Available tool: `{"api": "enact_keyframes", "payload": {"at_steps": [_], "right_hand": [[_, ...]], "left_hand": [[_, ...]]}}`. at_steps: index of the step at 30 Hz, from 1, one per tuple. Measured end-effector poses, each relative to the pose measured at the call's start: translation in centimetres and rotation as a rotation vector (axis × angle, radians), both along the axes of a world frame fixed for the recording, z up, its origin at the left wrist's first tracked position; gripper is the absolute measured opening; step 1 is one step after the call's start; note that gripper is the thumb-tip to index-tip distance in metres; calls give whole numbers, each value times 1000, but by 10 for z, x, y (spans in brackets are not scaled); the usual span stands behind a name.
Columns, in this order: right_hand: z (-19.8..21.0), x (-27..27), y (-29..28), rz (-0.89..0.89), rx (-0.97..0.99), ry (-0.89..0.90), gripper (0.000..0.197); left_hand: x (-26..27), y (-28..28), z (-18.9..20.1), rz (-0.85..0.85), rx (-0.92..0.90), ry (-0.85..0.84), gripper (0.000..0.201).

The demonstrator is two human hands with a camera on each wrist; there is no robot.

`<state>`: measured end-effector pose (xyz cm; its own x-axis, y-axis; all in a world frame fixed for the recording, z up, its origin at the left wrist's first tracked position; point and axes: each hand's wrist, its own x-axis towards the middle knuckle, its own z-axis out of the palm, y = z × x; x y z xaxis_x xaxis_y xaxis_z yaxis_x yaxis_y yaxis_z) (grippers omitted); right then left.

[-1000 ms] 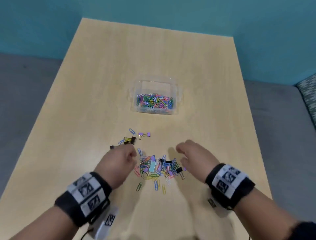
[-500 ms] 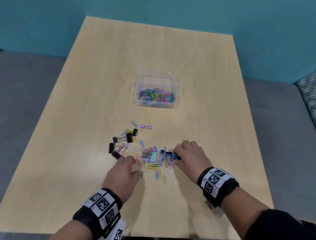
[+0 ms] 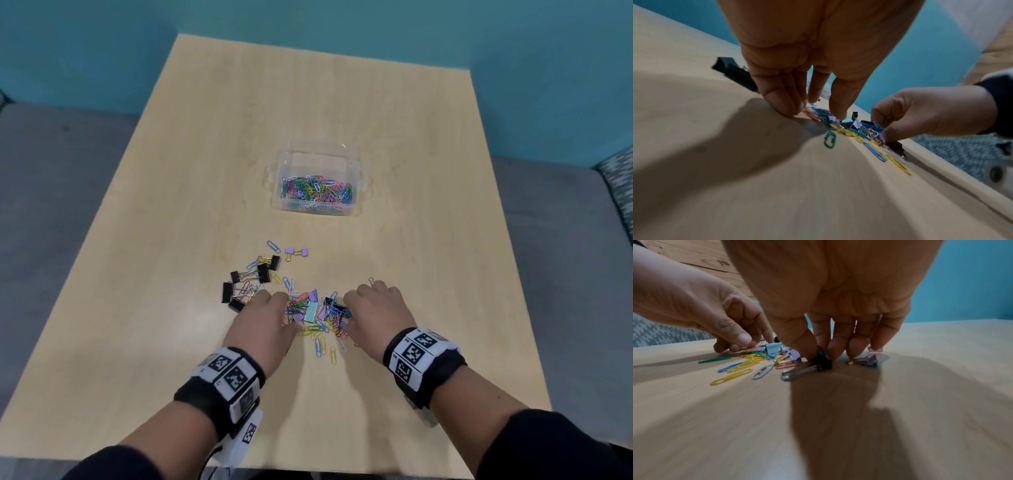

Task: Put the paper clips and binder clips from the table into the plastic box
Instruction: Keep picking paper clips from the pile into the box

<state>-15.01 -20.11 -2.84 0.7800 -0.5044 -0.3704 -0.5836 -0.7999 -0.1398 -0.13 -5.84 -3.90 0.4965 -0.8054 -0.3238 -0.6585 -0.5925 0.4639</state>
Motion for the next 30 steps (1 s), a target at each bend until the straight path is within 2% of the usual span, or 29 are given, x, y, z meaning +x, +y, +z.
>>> {"api": "enact_keyframes", "payload": {"at_steps": [1, 4, 8, 12, 15, 18, 20, 24, 30], "right_hand": [[1, 1, -1, -7, 17, 4, 5], [1, 0, -5, -53, 51, 34, 11], [0, -3, -13, -136, 144, 8, 13], [2, -10, -19, -183, 230, -55, 14], [4, -13, -22, -191, 270, -92, 21], [7, -16, -25, -192, 293, -115, 22], [9, -17, -27, -192, 307, -121, 15], [11, -16, -27, -214, 340, -121, 13], [9, -13, -29, -290, 412, -161, 24]], "left_hand": [[-1, -6, -1, -22, 12, -16, 38], [-4, -20, -3, -87, 37, -53, 34], [0, -24, -7, -70, 25, -22, 20], [8, -25, -7, -60, 18, 21, 15], [13, -27, -3, -63, 50, 27, 8], [19, -30, 0, -41, 70, 6, 15], [21, -34, 4, -57, 29, -4, 10], [19, -47, 3, -202, 92, -47, 32], [20, -57, -2, -236, 120, -78, 22]]}}
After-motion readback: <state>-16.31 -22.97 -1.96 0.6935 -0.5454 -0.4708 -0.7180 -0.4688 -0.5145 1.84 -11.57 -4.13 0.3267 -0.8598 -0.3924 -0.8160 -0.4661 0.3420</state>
